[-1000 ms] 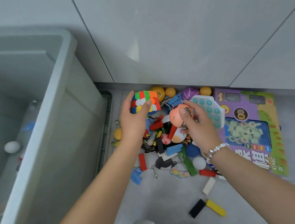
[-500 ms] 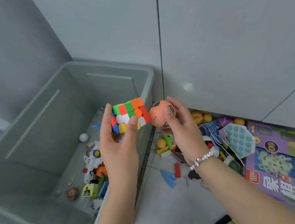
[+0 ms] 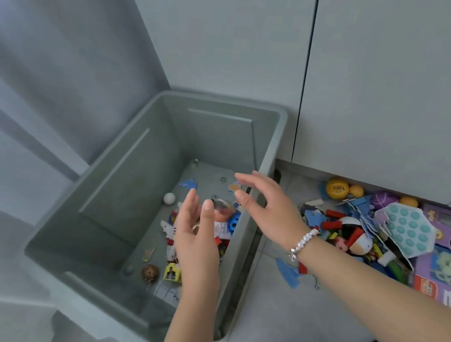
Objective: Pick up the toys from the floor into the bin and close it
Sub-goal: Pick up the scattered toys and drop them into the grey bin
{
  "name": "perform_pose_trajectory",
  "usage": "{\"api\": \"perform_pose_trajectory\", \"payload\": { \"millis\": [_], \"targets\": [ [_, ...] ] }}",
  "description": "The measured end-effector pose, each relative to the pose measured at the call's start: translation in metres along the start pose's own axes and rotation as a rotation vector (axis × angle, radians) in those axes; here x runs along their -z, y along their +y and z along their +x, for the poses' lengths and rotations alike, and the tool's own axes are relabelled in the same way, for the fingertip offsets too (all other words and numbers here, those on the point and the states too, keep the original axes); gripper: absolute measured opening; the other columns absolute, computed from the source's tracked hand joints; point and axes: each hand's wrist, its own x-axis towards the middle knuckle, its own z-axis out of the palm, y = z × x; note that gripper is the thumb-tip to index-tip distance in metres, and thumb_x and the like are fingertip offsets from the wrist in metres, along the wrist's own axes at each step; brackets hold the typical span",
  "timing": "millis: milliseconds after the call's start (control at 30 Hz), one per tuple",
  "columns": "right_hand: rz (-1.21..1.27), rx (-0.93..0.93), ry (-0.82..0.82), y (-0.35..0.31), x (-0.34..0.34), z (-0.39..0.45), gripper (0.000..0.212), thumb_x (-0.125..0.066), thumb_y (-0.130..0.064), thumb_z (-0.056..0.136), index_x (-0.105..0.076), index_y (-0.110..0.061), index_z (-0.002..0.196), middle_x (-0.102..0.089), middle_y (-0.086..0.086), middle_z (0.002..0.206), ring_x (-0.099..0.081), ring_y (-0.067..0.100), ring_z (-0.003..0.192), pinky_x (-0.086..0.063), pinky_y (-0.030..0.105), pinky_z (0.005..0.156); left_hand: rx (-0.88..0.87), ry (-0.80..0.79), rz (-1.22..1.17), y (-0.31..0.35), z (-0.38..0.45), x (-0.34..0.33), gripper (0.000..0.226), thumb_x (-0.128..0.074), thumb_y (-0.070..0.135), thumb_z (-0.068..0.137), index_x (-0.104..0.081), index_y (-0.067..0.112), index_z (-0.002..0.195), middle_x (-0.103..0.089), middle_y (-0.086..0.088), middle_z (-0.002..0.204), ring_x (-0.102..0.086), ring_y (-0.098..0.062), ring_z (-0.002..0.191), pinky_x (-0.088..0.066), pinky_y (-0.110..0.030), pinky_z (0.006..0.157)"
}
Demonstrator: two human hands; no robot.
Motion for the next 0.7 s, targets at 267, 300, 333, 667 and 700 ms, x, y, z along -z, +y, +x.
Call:
{"api": "perform_pose_trajectory", "payload": {
  "millis": [267, 300, 333, 667, 700],
  "targets": [
    [0.195, -0.092, 0.192, 0.023, 0.027, -0.032, 0.029, -0.048, -0.037, 0.092, -0.053, -0.036, 0.121, -0.059, -0.022, 0.116, -0.052, -0.011, 0.106, -0.040, 0.004, 0.083, -0.146, -0.204, 0.145, -0.008, -0.017, -0.044, 0.030, -0.050, 0.027, 0.096, -0.052, 0.032, 0.125, -0.057, 0.020, 0.118, -0.050, 0.013, 0.112, -0.040, -0.007, 0.091],
    [0.197, -0.113, 0.214, 0.030, 0.033, -0.036, 0.030, -0.047, -0.038, 0.092, -0.053, -0.035, 0.122, -0.059, -0.021, 0.115, -0.052, -0.010, 0.107, -0.040, 0.006, 0.083, -0.178, -0.221, 0.180, -0.011, -0.020, -0.051, 0.029, -0.050, 0.027, 0.096, -0.052, 0.033, 0.125, -0.057, 0.018, 0.121, -0.048, 0.010, 0.115, -0.039, -0.011, 0.095],
    [0.191, -0.138, 0.231, 0.038, 0.039, -0.040, 0.031, -0.047, -0.039, 0.092, -0.053, -0.034, 0.122, -0.059, -0.019, 0.116, -0.052, -0.009, 0.108, -0.040, 0.007, 0.082, -0.217, -0.232, 0.211, -0.015, -0.023, -0.057, 0.030, -0.050, 0.028, 0.096, -0.052, 0.033, 0.125, -0.056, 0.017, 0.124, -0.047, 0.006, 0.119, -0.038, -0.014, 0.098],
    [0.164, -0.347, 0.332, 0.139, 0.064, -0.063, 0.030, -0.049, -0.038, 0.092, -0.057, -0.029, 0.120, -0.060, -0.016, 0.112, -0.054, -0.005, 0.100, -0.040, 0.005, 0.077, -0.054, -0.429, 0.281, -0.099, -0.023, -0.132, 0.027, -0.052, 0.027, 0.095, -0.054, 0.028, 0.122, -0.058, 0.012, 0.122, -0.053, 0.003, 0.111, -0.042, -0.006, 0.083],
    [0.153, -0.365, 0.340, 0.150, 0.064, -0.064, 0.029, -0.049, -0.034, 0.093, -0.057, -0.028, 0.120, -0.059, -0.015, 0.110, -0.053, -0.006, 0.097, -0.039, 0.003, 0.076, -0.013, -0.438, 0.286, -0.111, -0.020, -0.138, 0.029, -0.051, 0.026, 0.095, -0.054, 0.024, 0.124, -0.058, 0.012, 0.122, -0.053, 0.003, 0.110, -0.041, -0.002, 0.080]
  ]
}}
